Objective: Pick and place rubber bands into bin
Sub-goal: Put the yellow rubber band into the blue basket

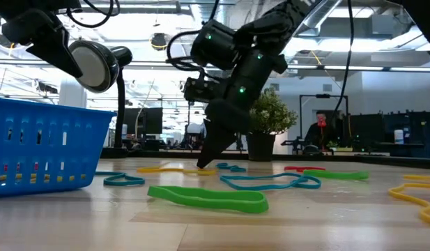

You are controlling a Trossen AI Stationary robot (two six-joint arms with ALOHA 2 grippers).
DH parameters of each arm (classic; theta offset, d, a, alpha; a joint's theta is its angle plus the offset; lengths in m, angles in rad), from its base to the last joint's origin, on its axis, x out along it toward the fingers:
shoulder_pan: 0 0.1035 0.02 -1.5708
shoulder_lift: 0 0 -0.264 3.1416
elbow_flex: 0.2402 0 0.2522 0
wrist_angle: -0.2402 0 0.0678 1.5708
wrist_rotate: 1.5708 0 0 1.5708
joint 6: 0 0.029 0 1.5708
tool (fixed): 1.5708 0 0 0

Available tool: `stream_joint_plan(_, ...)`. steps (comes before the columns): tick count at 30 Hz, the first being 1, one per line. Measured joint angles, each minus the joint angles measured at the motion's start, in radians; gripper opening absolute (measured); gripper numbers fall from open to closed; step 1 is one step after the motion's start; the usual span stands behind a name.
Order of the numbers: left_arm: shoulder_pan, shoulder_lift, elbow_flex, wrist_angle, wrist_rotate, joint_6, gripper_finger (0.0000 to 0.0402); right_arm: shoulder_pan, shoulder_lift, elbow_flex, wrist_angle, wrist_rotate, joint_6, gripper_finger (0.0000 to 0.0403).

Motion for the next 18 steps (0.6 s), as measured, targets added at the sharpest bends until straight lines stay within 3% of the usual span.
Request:
stream_joint_plan(6,0.000,0.000,0.000,0.000,0.000,0.001,0.0112,-0.023,0.034,0.004,0.000,-0.132,0.009,0.0123)
stream_joint_plan(18,0.000,0.000,0.000,-0.001,0.000,0.003,0.0112,0.003,0.047,0.000,0.034,-0.118,0.026,0.0123)
